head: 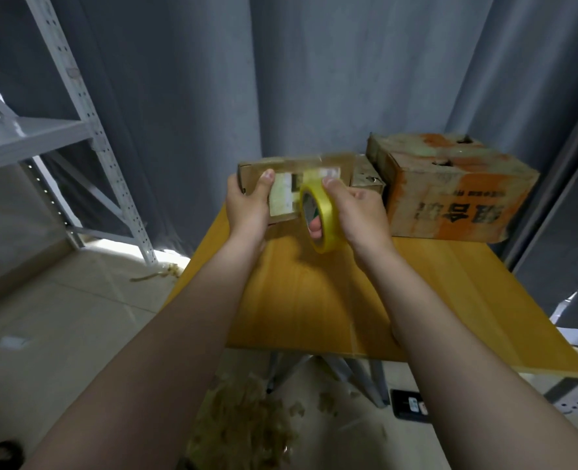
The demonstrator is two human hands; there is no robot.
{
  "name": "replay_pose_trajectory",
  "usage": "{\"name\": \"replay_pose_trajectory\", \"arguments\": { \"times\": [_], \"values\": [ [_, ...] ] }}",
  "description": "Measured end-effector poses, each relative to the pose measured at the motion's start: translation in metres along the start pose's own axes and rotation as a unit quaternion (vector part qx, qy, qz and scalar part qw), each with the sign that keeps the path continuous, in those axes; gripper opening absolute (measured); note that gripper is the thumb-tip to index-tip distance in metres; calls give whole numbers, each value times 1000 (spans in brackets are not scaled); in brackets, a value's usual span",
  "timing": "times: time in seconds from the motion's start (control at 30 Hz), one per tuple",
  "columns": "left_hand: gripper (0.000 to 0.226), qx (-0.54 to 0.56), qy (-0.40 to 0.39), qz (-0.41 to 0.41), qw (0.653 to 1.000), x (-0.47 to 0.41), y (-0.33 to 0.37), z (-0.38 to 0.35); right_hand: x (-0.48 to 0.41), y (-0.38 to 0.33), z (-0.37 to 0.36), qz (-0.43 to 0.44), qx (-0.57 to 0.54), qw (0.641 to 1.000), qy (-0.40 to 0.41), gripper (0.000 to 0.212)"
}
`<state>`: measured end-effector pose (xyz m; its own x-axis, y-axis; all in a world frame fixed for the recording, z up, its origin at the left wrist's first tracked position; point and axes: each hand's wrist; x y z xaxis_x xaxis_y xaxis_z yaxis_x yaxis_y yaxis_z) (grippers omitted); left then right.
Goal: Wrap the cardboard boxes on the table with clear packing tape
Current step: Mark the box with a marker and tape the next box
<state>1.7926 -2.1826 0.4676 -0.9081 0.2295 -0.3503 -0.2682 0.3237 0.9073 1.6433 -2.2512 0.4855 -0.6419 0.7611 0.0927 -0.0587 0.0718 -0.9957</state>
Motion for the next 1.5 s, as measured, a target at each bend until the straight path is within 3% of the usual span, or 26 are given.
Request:
{"name": "replay_pose_trajectory", "arguments": {
  "times": [0.1, 0.27, 0.47, 0.63, 0.87, 0.97, 1.07, 1.5],
  "values": [
    [27, 12, -13, -24, 1000, -2, 14, -3, 10, 10, -2, -37, 6, 999, 0, 48],
    [30, 18, -18, -29, 999, 3, 19, 0, 17, 13, -2, -21, 19, 1000, 12, 48],
    [25, 14, -8, -45, 999, -5, 30, 4, 22, 14, -5, -5, 22, 999, -39, 31],
    [20, -2, -11, -68, 998, -3, 30, 5, 23, 13, -4, 0, -1, 1000, -28, 46],
    [34, -28, -4, -105, 994, 10, 31, -3, 15, 19, -2, -24, -5, 1000, -1, 51],
    [36, 3, 25, -101, 995, 11, 36, -2, 15, 24, -1, -47, 17, 999, -6, 52],
    [34, -11, 0, -117, 993, 9, 45, -1, 15, 35, -2, -85, 27, 996, 7, 57],
    [34, 28, 12, -43, 999, 12, 53, -1, 12, 33, -4, -65, 43, 997, 20, 57]
  ]
}}
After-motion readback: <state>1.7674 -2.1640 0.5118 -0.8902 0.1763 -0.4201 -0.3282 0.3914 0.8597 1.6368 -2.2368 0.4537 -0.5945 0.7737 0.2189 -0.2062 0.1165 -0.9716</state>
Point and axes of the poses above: each hand's wrist, its own x-axis away from the middle knuckle, its own z-axis out of the back of the hand, y = z × x, and after that the axes turned 12 degrees about -z, right-handed
